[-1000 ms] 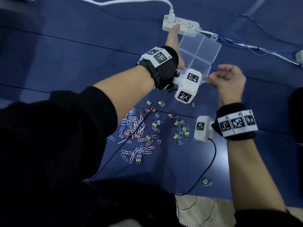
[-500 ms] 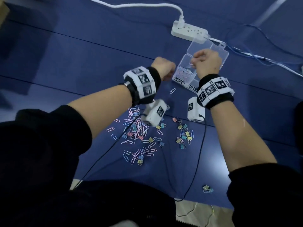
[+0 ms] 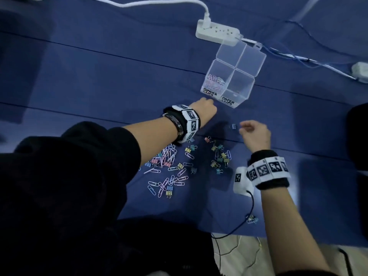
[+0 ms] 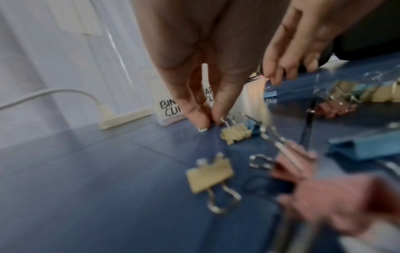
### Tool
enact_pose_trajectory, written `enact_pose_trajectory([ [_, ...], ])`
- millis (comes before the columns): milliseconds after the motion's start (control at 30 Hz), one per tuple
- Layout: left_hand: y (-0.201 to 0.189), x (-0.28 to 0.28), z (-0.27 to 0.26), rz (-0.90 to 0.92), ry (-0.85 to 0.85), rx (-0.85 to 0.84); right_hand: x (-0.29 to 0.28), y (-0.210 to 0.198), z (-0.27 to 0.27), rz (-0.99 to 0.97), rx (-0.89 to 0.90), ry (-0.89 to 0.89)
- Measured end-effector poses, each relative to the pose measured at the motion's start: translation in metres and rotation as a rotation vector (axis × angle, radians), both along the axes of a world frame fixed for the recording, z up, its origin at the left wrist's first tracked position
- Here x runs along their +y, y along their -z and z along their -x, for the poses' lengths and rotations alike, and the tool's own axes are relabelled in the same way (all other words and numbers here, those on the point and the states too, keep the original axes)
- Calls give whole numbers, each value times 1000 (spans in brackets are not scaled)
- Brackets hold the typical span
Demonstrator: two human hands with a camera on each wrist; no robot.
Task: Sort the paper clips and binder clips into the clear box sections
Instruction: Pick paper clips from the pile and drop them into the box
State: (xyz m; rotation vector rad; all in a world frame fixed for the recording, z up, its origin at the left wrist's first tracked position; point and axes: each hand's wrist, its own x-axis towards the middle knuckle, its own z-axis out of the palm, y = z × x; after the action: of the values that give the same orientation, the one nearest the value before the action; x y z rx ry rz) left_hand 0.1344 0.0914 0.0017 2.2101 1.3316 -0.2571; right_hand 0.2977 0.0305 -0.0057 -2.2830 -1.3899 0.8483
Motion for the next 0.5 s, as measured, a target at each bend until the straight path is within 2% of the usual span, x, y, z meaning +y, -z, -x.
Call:
enact_pose_trajectory([
  [100,1,1,6,23,-130,-61,-2,11,3,12,-29,-10],
  [167,-1,1,7,39,-205,-31,1,13,8,-34,-60,-42],
  [300,-5,1,9,45,-206,-7,-1,11,13,-22,-116,-78],
  [433,-20,8,30,113,-419,-267,-24,6,7,131,-99,-6],
  [500,-26,8,45,248,-562,-412,-42,7,13,182,-71,-53],
])
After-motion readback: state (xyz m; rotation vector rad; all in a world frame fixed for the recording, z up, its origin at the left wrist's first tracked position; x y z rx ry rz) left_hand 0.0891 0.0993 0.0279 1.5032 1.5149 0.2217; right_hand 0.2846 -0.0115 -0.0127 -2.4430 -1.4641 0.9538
